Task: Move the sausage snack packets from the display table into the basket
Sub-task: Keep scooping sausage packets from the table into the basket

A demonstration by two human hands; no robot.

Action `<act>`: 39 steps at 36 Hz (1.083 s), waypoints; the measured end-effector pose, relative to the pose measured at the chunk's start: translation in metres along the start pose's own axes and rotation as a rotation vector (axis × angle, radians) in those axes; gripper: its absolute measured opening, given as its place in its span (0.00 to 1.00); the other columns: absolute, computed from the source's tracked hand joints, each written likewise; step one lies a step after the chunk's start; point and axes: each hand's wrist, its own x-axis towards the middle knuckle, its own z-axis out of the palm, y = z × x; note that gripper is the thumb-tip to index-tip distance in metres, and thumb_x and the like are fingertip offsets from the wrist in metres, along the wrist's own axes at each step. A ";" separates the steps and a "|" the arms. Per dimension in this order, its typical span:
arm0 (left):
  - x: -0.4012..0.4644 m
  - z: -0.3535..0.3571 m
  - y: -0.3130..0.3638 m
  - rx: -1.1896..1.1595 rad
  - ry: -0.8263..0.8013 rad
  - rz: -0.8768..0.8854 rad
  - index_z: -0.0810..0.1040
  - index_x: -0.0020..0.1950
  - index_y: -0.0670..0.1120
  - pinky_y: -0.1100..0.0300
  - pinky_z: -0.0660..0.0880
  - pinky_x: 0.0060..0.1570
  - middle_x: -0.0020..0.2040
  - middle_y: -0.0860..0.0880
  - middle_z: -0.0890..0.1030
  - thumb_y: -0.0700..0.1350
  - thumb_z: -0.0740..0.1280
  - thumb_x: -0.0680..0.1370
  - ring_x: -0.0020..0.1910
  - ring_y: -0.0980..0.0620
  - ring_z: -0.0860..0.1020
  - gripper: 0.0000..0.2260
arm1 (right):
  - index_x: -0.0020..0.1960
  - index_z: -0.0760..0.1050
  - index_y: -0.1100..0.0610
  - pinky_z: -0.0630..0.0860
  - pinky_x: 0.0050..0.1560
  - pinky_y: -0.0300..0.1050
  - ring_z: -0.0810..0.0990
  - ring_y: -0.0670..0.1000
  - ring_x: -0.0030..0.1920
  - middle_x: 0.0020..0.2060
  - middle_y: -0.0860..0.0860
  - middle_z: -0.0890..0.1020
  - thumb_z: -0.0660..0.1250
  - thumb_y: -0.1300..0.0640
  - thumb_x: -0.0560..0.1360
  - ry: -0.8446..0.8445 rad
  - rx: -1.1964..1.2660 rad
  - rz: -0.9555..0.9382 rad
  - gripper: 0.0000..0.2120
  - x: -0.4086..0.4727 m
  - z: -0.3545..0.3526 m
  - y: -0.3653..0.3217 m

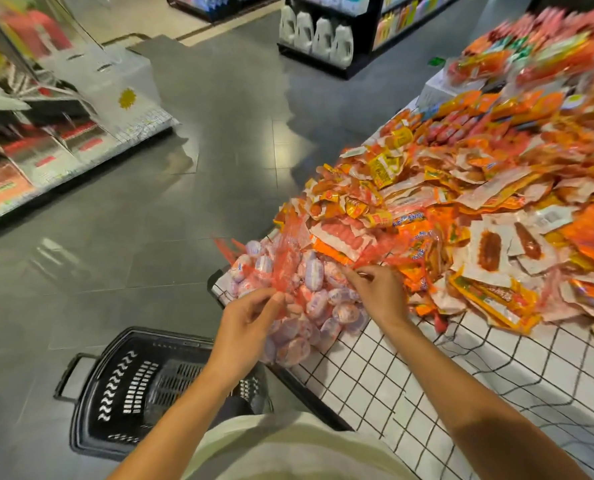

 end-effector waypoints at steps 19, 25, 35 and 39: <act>0.058 0.029 0.005 -0.073 -0.180 0.008 0.84 0.52 0.41 0.53 0.81 0.56 0.47 0.44 0.86 0.42 0.63 0.84 0.50 0.45 0.85 0.10 | 0.51 0.79 0.33 0.80 0.43 0.33 0.85 0.39 0.45 0.43 0.35 0.85 0.74 0.53 0.77 0.148 0.318 0.025 0.14 -0.043 0.001 0.020; 0.081 0.036 -0.022 0.150 -0.201 0.022 0.84 0.47 0.42 0.63 0.75 0.50 0.45 0.48 0.86 0.38 0.64 0.83 0.47 0.56 0.83 0.10 | 0.69 0.66 0.38 0.83 0.45 0.42 0.83 0.45 0.51 0.57 0.35 0.78 0.74 0.49 0.75 0.218 0.428 0.165 0.27 -0.097 0.023 0.027; 0.090 0.026 -0.050 0.429 -0.328 0.002 0.83 0.47 0.41 0.57 0.74 0.44 0.41 0.46 0.83 0.41 0.64 0.83 0.41 0.53 0.80 0.09 | 0.54 0.63 0.37 0.74 0.38 0.32 0.83 0.44 0.41 0.49 0.43 0.76 0.83 0.50 0.65 0.008 0.289 0.271 0.31 -0.117 0.076 0.035; 0.090 0.018 -0.057 0.486 -0.370 0.073 0.83 0.47 0.44 0.54 0.77 0.43 0.38 0.48 0.83 0.42 0.64 0.83 0.39 0.54 0.80 0.09 | 0.52 0.63 0.37 0.76 0.37 0.34 0.82 0.44 0.40 0.46 0.44 0.76 0.83 0.47 0.64 0.042 0.263 0.262 0.31 -0.109 0.082 0.033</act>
